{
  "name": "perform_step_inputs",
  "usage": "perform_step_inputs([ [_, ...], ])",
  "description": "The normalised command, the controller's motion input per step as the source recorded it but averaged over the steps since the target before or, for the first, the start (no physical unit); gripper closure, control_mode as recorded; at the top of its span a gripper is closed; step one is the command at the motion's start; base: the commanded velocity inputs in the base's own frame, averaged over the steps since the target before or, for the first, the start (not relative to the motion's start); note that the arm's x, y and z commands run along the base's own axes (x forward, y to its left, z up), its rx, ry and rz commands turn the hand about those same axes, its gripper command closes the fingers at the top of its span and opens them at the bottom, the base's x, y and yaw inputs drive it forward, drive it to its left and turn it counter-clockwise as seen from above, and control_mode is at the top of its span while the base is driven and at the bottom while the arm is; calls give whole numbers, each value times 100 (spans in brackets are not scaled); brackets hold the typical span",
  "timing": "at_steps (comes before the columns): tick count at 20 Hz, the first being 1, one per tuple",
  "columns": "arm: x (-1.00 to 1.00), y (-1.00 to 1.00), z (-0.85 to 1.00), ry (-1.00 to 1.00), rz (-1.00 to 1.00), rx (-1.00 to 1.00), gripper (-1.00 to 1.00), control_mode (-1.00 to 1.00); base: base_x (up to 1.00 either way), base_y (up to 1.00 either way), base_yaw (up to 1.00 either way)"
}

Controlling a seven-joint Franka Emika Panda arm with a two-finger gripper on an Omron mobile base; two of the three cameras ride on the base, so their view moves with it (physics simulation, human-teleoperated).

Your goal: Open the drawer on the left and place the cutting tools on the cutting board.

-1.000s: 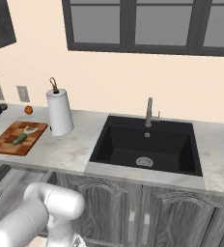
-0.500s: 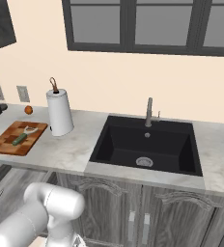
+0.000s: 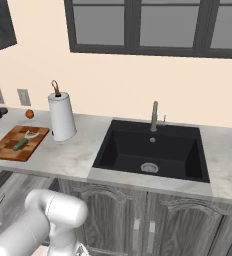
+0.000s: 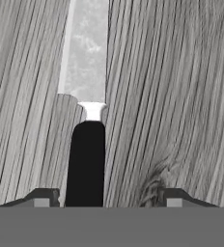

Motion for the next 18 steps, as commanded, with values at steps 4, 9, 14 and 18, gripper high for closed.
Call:
perform_step_inputs([
  [4, -2, 0, -1, 0, 0, 0, 100, -100, 0, 0, 0],
  [9, -42, 0, -3, 0, -1, 0, 100, -100, 0, 0, 0],
  [14, -37, 0, 61, -12, -11, 1, 100, -100, 0, 0, 0],
  [18, -7, 0, 100, -28, -9, 0, 100, -100, 0, 0, 0],
])
